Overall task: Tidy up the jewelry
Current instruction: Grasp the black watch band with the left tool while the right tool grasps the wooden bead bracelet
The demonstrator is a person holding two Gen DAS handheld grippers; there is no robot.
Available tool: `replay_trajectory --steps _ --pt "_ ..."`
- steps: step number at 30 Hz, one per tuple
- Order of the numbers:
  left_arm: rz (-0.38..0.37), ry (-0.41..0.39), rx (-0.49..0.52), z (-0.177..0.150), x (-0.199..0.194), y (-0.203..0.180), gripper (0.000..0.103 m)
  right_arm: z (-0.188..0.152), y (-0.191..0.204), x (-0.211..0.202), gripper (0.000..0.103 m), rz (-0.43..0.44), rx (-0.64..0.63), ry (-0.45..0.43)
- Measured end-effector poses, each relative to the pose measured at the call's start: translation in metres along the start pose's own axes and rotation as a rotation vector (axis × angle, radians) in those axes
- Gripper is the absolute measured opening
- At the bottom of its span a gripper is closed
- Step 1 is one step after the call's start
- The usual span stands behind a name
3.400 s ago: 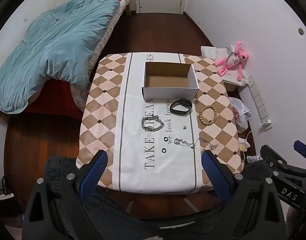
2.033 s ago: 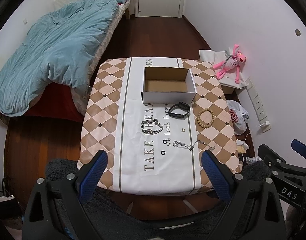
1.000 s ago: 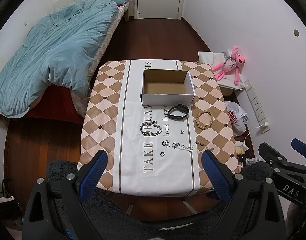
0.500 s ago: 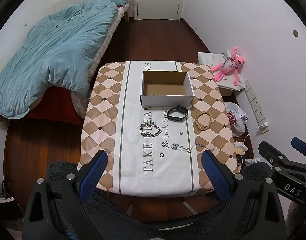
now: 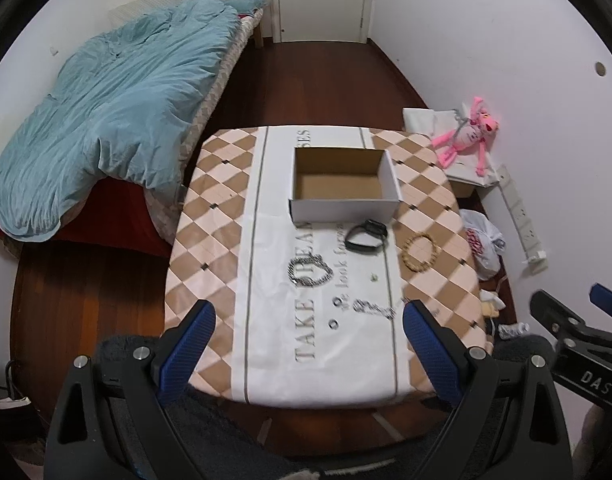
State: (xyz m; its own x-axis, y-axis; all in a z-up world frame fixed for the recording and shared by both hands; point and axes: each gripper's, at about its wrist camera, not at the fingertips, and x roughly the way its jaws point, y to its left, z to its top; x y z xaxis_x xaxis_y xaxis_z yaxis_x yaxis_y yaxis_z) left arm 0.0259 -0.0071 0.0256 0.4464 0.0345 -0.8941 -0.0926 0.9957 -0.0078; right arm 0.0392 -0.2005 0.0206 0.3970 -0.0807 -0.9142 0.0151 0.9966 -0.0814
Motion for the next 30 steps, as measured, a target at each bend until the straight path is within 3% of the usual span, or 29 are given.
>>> replay_trajectory --steps 5,9,12,22,24,26,30 --pt "0.056 0.018 -0.003 0.021 0.049 0.009 0.095 0.015 -0.002 0.04 0.103 0.012 0.034 0.025" --pt "0.056 0.069 0.0 0.033 0.097 0.013 0.095 0.03 -0.002 0.089 0.103 0.021 0.071 0.068" --pt "0.041 0.101 0.009 0.04 0.132 0.009 0.095 0.04 -0.003 0.133 0.102 0.012 0.087 0.111" --pt "-0.027 0.214 0.076 0.054 0.233 -0.026 0.093 0.051 -0.011 0.263 0.083 0.028 0.142 0.256" --pt "-0.046 0.235 0.085 0.055 0.249 -0.032 0.091 0.052 -0.012 0.281 0.079 0.039 0.155 0.28" --pt "-0.056 0.254 0.096 0.055 0.26 -0.038 0.082 0.051 -0.014 0.294 0.075 0.045 0.163 0.294" --pt "-0.083 0.287 0.121 0.052 0.277 -0.049 0.078 0.049 -0.02 0.315 0.073 0.048 0.182 0.313"
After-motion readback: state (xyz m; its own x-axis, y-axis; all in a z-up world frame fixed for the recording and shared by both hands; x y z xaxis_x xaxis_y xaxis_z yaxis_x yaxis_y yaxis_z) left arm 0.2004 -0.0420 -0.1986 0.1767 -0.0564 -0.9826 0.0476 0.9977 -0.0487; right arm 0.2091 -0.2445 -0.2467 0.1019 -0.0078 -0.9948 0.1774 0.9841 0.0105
